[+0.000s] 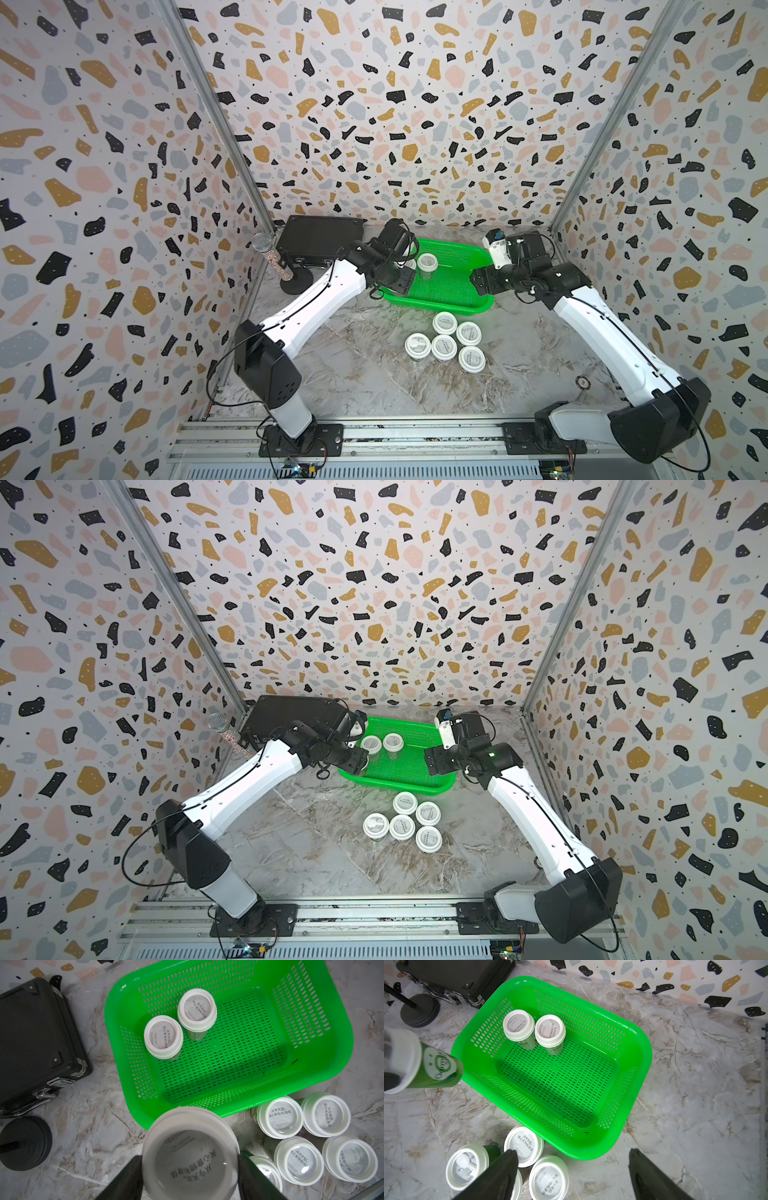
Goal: Put the yogurt in the basket
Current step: Place the yogurt in the basket.
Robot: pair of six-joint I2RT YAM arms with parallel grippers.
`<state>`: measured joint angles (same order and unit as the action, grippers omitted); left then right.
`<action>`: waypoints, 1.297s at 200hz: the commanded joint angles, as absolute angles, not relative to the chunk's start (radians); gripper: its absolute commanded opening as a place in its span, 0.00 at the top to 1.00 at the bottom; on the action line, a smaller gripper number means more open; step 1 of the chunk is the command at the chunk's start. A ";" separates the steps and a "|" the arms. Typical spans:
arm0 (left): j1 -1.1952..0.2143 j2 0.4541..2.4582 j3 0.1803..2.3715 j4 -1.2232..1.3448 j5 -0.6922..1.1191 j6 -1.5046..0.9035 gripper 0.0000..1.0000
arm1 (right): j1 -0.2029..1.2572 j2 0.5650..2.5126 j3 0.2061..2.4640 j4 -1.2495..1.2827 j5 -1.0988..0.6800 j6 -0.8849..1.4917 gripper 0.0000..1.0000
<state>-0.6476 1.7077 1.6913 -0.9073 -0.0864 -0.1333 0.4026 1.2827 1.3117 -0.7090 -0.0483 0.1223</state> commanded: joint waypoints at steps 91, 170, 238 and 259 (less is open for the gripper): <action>-0.591 1.926 1.787 -0.889 -0.058 -0.095 0.31 | 0.394 1.234 1.257 -0.691 -0.070 0.135 0.11; -0.590 1.984 1.901 -0.916 -0.055 -0.090 0.31 | 0.394 1.233 1.240 -0.688 -0.061 0.133 0.11; -0.588 2.024 1.903 -0.939 -0.048 -0.097 0.31 | 0.392 1.234 1.223 -0.687 -0.055 0.131 0.11; -0.583 2.008 1.847 -0.911 -0.038 -0.105 0.31 | 0.392 1.236 1.220 -0.687 -0.052 0.132 0.11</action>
